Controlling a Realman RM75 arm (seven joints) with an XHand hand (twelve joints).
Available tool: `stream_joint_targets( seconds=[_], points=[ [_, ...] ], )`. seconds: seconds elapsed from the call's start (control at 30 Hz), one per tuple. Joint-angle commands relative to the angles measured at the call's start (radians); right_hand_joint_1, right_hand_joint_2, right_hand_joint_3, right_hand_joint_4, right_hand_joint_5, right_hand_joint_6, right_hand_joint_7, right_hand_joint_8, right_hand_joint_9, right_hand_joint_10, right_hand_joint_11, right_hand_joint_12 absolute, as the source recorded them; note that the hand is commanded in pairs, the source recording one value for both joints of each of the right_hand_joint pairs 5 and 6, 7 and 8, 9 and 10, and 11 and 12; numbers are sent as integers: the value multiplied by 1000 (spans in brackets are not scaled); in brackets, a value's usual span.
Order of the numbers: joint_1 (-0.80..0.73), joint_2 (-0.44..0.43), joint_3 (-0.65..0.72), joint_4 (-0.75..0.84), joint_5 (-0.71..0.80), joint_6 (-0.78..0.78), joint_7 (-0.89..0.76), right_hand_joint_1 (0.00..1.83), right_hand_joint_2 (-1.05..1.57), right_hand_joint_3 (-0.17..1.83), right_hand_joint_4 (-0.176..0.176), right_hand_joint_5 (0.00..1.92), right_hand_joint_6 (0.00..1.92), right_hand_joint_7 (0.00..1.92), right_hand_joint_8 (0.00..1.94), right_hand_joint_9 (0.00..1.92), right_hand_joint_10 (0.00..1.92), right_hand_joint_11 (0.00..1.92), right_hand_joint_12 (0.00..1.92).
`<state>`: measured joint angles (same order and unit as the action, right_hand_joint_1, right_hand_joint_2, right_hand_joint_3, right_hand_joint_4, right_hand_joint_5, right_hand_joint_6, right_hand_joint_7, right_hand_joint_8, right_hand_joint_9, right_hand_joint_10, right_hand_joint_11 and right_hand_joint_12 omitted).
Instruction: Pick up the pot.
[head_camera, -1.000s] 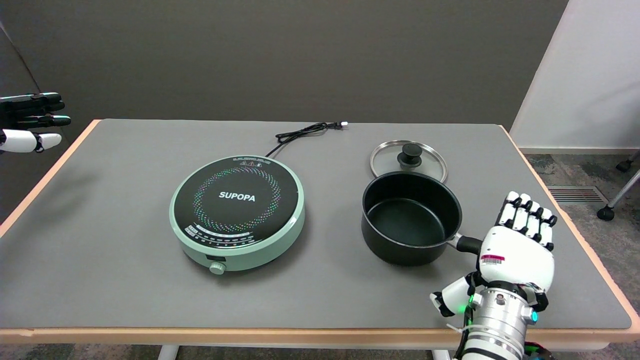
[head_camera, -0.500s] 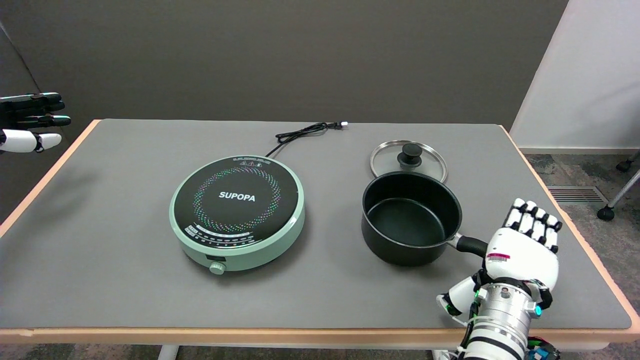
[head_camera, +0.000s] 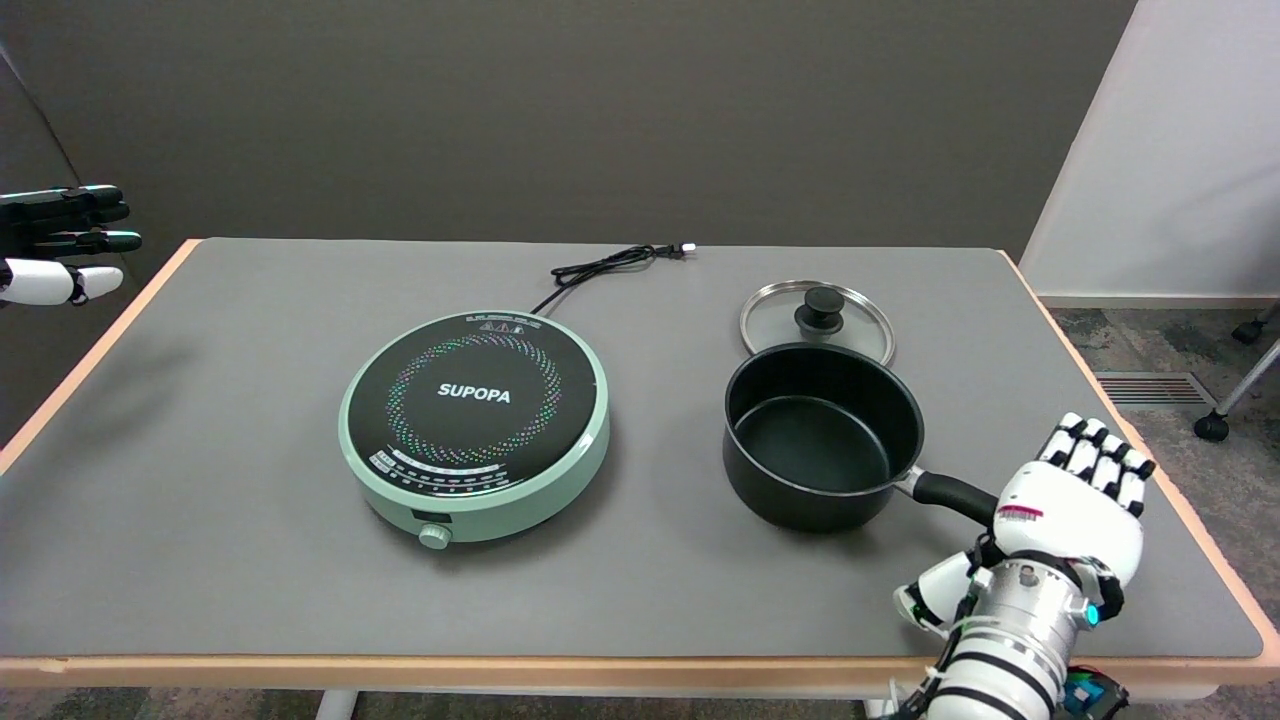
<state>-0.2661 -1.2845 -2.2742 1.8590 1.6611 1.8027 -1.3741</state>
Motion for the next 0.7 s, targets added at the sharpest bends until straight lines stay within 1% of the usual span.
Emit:
stream_joint_targets(
  seconds=[0.03,0.33,0.5,0.7],
  points=[
    [107,9,58,0,28,-70,-161,1288,-648,1086,-165,35,35,35,35,35,35,35,35],
    [122,-78,82,-15,-34,-80,-297,1283,-647,1073,-162,40,40,40,40,40,40,40,40],
    [122,-109,74,-36,-43,-51,-305,1279,-653,1074,-157,42,42,42,42,42,42,42,42],
    [123,-118,75,-54,-34,-36,-305,1275,-660,1075,-152,43,43,43,43,43,43,43,43]
  ],
)
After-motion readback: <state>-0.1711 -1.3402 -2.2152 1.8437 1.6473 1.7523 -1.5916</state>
